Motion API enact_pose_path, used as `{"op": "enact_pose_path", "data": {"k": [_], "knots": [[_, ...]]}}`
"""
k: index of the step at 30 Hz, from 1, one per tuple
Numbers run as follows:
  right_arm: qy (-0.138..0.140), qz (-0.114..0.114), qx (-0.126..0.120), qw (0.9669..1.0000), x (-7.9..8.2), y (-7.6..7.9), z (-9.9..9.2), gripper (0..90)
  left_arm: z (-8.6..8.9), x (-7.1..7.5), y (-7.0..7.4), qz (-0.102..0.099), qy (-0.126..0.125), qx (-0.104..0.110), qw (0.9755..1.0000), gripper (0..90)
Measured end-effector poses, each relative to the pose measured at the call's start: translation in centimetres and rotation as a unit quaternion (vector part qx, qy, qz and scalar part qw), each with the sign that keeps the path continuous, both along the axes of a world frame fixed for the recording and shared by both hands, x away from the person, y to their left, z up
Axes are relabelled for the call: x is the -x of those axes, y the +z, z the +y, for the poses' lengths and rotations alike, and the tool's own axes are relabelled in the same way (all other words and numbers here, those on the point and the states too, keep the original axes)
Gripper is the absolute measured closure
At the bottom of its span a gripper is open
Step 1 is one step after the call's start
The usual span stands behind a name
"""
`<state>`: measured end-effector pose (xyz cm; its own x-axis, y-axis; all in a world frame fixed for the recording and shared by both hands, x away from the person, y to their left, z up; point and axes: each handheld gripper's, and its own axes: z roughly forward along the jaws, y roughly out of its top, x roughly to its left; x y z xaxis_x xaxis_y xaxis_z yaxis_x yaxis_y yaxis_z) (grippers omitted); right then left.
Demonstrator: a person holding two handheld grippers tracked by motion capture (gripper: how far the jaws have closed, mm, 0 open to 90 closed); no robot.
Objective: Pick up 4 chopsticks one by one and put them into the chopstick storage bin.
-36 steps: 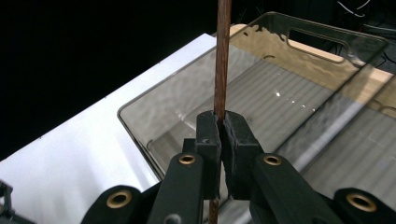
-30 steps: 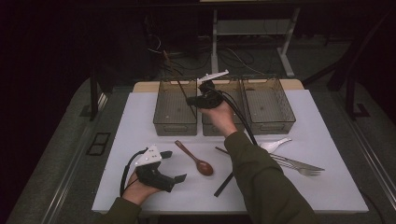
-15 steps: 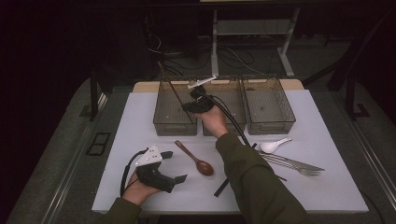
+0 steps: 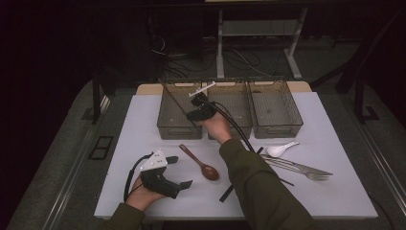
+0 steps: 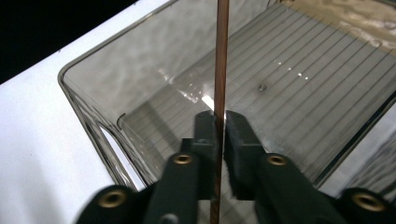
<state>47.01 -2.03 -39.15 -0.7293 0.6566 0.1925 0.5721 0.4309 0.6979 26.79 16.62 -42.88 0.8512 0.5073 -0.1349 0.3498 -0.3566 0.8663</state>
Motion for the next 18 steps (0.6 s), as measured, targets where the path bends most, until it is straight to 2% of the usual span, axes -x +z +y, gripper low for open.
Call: {"op": "enact_pose_path", "data": {"k": [3,9,18], "knots": [[0.0,-0.008,-0.006,1.0,0.0,0.3,-0.1,72.1,0.0,0.0,0.0,0.0,0.0,0.0,1.0,0.0],[0.0,-0.009,-0.024,0.9997,0.2,0.9,-0.5,58.6,0.0,0.0,0.0,0.0,-0.001,-0.001,1.0,0.0],[0.018,-0.01,-0.029,0.9994,0.9,2.1,-1.9,51.8,0.0,0.0,0.0,0.001,0.001,-0.001,1.0,0.0]]}}
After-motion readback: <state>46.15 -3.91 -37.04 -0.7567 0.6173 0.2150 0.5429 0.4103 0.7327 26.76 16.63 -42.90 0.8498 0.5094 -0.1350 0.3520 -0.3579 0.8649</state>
